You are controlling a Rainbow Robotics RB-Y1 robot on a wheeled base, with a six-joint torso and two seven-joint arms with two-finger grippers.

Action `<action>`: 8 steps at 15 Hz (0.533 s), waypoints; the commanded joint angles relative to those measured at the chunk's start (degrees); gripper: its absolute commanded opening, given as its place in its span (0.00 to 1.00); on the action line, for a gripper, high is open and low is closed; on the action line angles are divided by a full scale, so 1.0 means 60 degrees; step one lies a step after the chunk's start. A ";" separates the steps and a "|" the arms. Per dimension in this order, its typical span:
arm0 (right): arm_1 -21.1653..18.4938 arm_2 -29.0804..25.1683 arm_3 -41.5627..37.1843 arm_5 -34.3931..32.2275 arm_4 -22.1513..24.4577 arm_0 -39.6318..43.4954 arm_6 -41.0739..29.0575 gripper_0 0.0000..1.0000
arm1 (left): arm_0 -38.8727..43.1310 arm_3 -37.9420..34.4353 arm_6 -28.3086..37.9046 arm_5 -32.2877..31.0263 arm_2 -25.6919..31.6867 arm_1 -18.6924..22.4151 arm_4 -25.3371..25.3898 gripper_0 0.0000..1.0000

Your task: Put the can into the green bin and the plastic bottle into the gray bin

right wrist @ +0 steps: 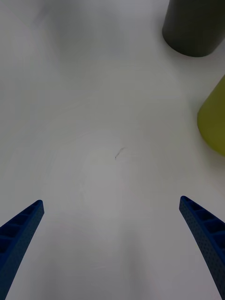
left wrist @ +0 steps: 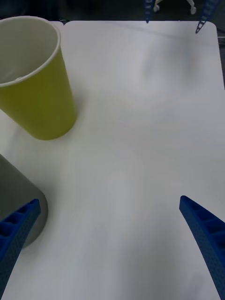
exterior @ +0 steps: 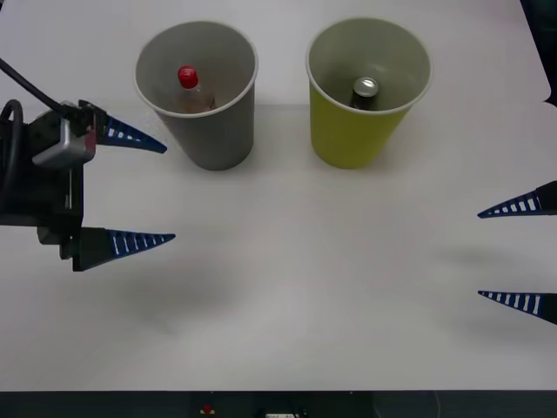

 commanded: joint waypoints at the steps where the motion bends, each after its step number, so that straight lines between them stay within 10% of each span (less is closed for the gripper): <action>1: 0.0000 0.0000 0.0001 0.0000 0.0000 0.0000 0.0000 1.00 | 0.1641 -0.0224 -0.1127 0.0120 0.1003 0.0499 0.0757 1.00; 8: 0.0000 0.0000 0.0001 0.0000 0.0000 0.0000 0.0000 1.00 | 0.4234 -0.0268 -0.2475 0.0120 0.2717 0.1216 0.1050 1.00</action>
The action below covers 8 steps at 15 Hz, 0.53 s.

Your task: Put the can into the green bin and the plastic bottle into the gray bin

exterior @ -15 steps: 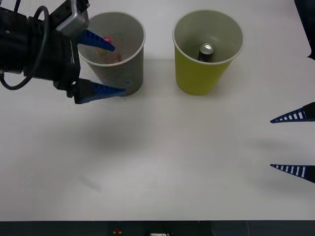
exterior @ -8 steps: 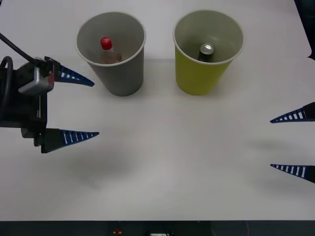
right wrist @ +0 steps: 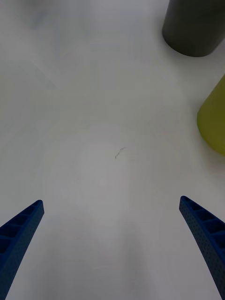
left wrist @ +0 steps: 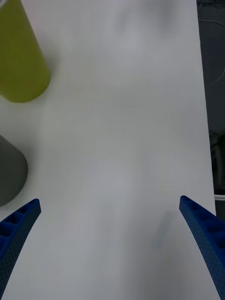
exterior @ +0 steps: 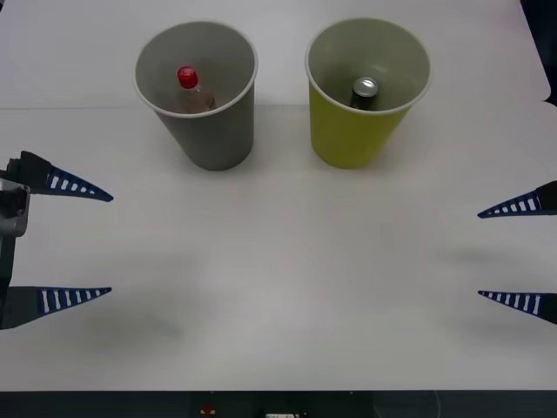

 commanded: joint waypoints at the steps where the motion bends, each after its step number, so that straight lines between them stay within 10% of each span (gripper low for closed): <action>1: 0.0000 0.0000 0.0000 0.0000 0.0000 0.0000 0.0000 1.00 | 0.0649 0.0004 -0.0168 0.0014 0.0470 0.0181 -0.0060 1.00; 8: 0.0000 0.0000 0.0000 0.0000 0.0000 0.0000 0.0000 1.00 | 0.1821 0.0004 -0.0534 0.0000 0.1349 0.0357 -0.0236 1.00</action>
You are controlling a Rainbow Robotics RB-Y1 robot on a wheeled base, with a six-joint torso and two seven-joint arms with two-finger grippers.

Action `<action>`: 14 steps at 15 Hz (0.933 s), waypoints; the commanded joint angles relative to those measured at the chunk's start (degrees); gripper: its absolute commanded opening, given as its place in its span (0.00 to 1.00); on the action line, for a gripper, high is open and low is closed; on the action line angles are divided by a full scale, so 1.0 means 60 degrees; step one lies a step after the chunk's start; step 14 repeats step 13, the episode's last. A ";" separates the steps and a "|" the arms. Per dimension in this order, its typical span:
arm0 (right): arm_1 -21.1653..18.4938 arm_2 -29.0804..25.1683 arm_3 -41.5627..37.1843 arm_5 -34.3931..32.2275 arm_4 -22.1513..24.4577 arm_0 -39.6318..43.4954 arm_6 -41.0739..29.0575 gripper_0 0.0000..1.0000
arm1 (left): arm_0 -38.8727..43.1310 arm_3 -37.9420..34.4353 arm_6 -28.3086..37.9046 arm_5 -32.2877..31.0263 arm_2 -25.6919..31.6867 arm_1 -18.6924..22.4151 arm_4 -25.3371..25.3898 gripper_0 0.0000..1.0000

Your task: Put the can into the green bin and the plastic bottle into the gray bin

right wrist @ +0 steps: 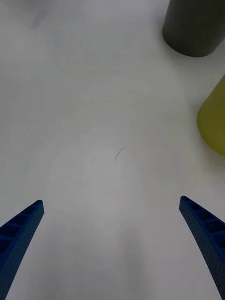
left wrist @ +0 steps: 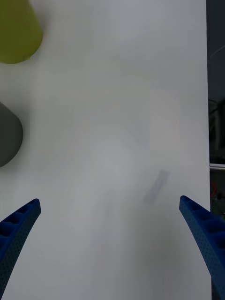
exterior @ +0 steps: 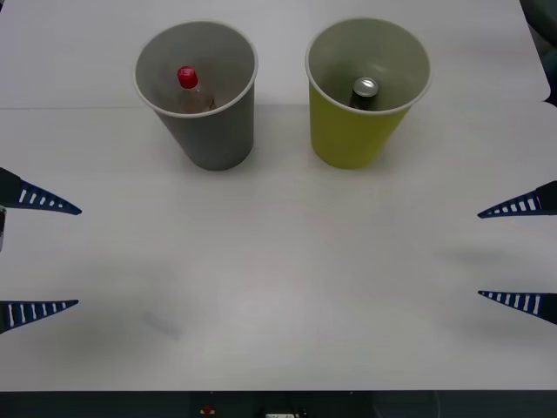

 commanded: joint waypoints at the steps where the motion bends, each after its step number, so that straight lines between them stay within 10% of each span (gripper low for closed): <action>1: 0.0000 0.0000 0.0000 0.0000 0.0000 0.0000 0.0000 1.00 | 0.0369 0.0004 -0.0153 -0.0003 0.0271 -0.0006 0.0111 1.00; 14: 0.0000 0.0000 0.0000 0.0000 0.0000 0.0000 0.0000 1.00 | 0.1087 0.0033 -0.0299 -0.0003 0.0798 -0.0358 0.0389 1.00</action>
